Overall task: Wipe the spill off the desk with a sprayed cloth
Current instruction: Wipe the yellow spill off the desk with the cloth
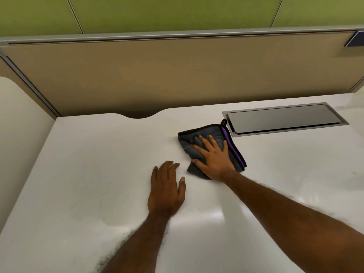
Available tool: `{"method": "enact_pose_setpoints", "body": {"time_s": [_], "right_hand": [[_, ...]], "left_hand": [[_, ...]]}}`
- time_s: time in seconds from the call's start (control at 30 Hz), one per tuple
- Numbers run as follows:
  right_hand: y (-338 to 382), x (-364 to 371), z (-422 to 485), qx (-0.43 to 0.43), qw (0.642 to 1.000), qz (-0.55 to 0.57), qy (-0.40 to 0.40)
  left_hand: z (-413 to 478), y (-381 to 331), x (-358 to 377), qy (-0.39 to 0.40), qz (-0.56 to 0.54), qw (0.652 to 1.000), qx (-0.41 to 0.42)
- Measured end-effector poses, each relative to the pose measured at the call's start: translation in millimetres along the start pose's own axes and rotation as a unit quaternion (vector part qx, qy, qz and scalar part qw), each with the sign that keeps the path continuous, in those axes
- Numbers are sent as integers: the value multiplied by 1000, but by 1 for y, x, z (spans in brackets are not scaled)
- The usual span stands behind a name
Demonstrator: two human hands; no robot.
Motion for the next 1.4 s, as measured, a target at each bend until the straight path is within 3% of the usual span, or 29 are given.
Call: {"method": "enact_pose_setpoints", "body": {"time_s": [0.07, 0.1, 0.27, 0.33, 0.47, 0.57, 0.63, 0.77, 0.87, 0.93, 1.03, 1.2, 1.27, 1.4], "right_hand": [[-20, 1, -19, -48, 999, -18, -1], [-37, -1, -28, -33, 999, -10, -20], [-111, -8, -74, 252, 963, 48, -81], [-99, -5, -81, 277, 958, 38, -61], [-43, 4, -98, 99, 995, 13, -18], [-47, 5, -126, 2, 1000, -10, -10], [-76, 1, -133, 16, 1000, -13, -16], [-145, -9, -132, 194, 980, 24, -36], [-141, -9, -126, 255, 966, 35, -30], [-114, -4, -136, 211, 977, 31, -24], [-78, 6, -177, 71, 997, 9, -18], [-118, 8, -239, -13, 1000, -6, -19], [-164, 0, -243, 32, 999, 0, -30], [-234, -19, -228, 247, 967, 44, -39]], "left_hand": [[0, -1, -2, 6, -5, 1000, -2], [0, -1, -2, 8, -3, 1000, -2], [-1, 2, 2, 13, 17, 1000, 5], [-1, 4, 3, 15, 27, 1000, 2], [-2, 5, 4, 15, 25, 1000, 4], [-1, 4, 3, 20, 29, 999, 9], [-1, 3, 3, 27, 24, 999, 7], [0, 3, 6, 47, 32, 998, 6], [1, 3, 6, 56, 40, 998, 6], [2, 2, 6, 59, 44, 997, 13], [2, 3, 6, 67, 43, 997, 11], [1, 4, 9, 69, 54, 996, 27], [-1, 5, 11, 71, 59, 995, 27], [1, 2, 11, 66, 71, 995, 36]]}}
Point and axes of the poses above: each hand's wrist, its own z-axis towards the middle knuckle, its own x-axis out of the palm, y = z × x, the point moved 6 cm from there along z, towards the middle knuckle, and after that the axes turned 10 degrees about x, right-handed, at the moved point
